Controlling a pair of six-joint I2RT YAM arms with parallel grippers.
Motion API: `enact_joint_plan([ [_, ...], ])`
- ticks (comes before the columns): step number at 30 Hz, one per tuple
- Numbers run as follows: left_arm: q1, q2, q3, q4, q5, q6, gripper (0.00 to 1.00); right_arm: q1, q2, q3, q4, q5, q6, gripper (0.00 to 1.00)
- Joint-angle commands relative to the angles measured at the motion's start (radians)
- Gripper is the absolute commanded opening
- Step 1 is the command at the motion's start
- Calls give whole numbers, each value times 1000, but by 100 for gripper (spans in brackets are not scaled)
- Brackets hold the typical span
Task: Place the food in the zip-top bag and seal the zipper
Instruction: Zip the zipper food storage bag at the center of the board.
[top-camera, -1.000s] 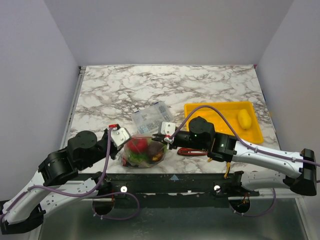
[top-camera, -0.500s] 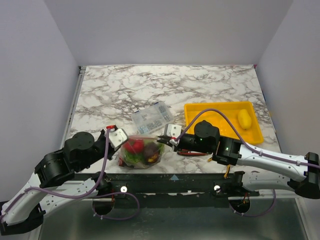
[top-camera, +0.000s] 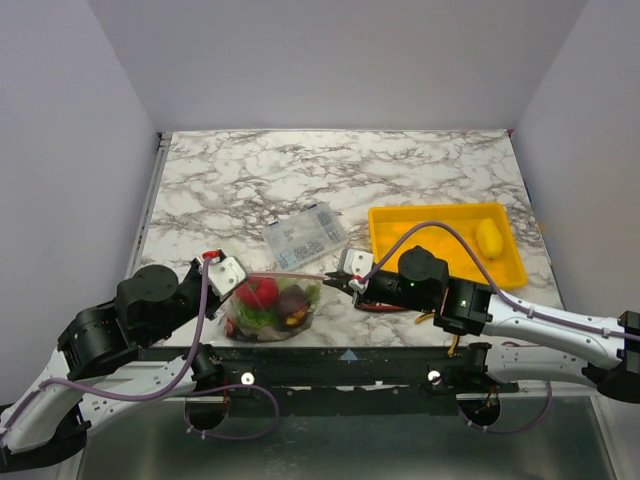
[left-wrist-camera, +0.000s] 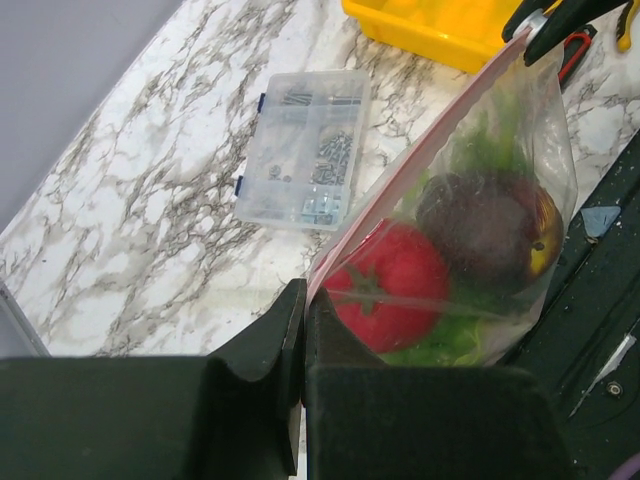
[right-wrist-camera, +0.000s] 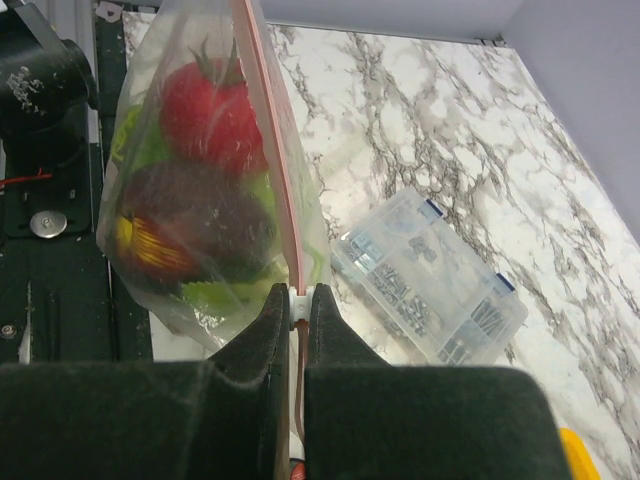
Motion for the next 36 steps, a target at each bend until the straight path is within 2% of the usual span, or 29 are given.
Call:
enact_joint_plan([
  [1,7,-31,79,12,-140,33,0,-22,-31,-33,-116,88,7,0],
  [24,6,-48,97,-40,-165,24,0,-23,-100,-76,-138,70,29,0],
  [33,6,-40,89,-32,-122,8,0,-23,-71,-56,-103,46,30,0],
  [35,6,-43,80,-23,-108,-2,0,-23,-57,-42,-82,16,42,1],
  [36,6,-41,78,-23,-104,-6,0,-23,-49,-31,-81,7,47,5],
])
